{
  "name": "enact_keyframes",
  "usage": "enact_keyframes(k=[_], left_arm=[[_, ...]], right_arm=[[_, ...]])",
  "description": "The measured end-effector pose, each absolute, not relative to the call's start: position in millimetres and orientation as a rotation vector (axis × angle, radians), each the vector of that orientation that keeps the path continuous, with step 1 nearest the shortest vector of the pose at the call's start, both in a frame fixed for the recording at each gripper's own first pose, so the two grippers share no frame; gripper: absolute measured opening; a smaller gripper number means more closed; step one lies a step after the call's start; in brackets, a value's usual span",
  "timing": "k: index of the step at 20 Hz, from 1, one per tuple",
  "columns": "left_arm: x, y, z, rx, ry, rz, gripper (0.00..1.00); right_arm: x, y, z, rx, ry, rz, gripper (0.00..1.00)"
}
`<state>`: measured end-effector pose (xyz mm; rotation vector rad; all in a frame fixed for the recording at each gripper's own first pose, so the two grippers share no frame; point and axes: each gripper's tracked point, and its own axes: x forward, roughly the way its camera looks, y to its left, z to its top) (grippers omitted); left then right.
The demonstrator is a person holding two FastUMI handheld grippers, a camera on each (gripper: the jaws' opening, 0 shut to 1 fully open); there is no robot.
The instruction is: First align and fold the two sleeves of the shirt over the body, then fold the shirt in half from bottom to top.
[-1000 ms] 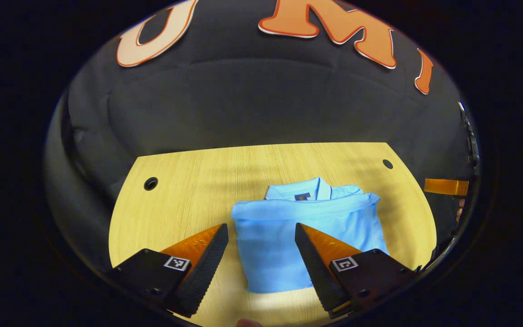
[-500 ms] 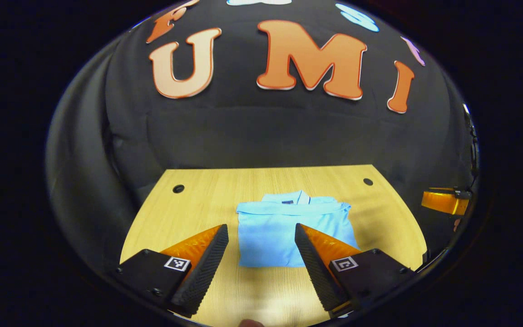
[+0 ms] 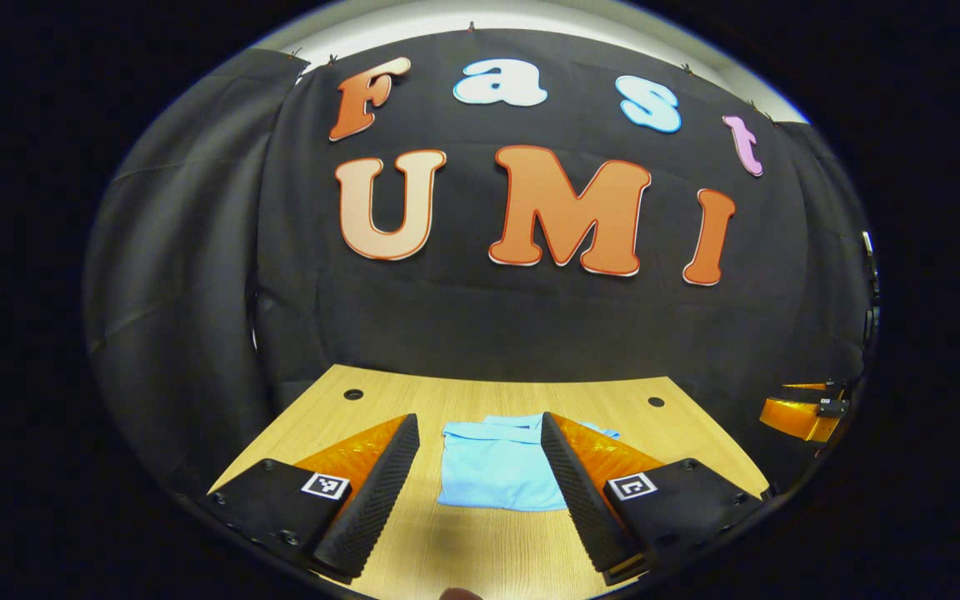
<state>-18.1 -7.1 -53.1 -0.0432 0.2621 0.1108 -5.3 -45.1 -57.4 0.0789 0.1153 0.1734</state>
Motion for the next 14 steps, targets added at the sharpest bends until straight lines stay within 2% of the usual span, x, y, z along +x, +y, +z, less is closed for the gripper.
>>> enact_keyframes(k=[9,14], left_arm=[[-58.9,-12.7,-54.0,-0.002,0.123,0.109,0.97],[-66.1,-6.4,-45.9,0.008,0.036,0.123,0.97]], right_arm=[[-48.2,-32.4,-42.8,-0.082,-0.106,0.183,0.9],[-54.9,-31.6,-42.2,-0.084,-0.149,0.177,0.93]])
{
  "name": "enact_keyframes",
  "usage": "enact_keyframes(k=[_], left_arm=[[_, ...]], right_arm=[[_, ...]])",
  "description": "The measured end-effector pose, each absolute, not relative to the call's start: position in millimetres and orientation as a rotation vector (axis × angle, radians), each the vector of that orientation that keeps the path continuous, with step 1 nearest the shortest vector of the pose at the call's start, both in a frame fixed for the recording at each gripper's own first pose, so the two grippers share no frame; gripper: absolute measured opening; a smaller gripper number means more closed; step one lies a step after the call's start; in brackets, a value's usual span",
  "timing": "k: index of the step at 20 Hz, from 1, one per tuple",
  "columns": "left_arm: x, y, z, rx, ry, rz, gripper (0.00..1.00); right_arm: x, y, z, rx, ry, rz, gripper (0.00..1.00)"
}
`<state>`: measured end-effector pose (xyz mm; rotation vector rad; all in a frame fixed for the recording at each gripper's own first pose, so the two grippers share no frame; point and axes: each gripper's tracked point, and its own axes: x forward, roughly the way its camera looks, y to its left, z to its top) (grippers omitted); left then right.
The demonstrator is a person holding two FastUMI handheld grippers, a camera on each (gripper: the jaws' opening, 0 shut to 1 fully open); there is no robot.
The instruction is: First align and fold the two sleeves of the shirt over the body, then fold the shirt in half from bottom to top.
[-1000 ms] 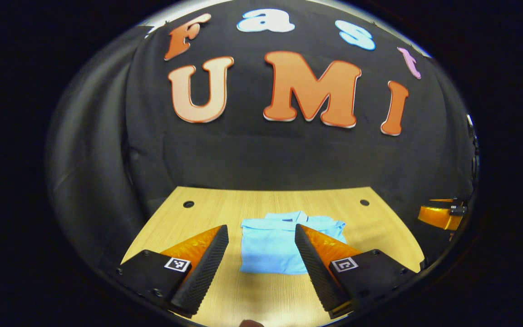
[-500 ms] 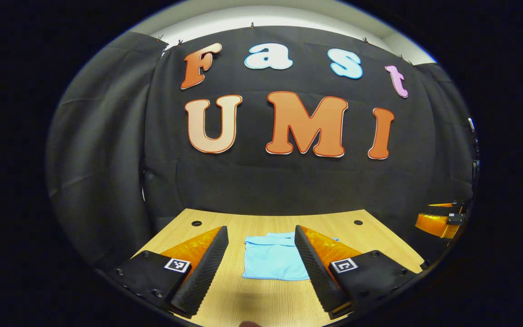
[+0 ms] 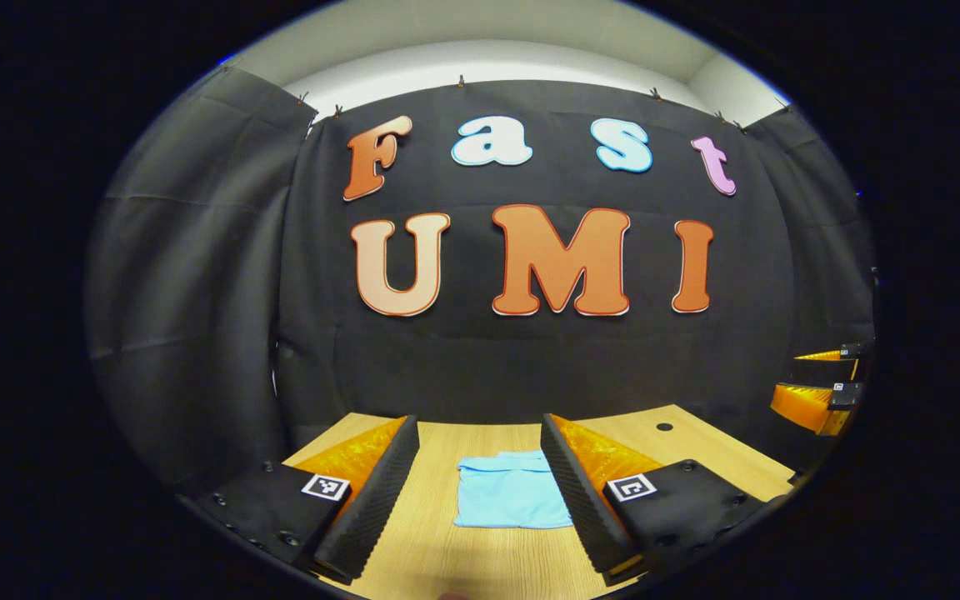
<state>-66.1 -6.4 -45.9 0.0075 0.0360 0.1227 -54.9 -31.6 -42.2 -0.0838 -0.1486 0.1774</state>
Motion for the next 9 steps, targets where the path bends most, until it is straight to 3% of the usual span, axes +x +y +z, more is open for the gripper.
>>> enact_keyframes(k=[9], left_arm=[[-87.7,-9.7,-53.1,0.029,0.048,0.12,0.96]], right_arm=[[-68.8,-20.4,-46.9,-0.099,-0.14,0.215,0.96]])
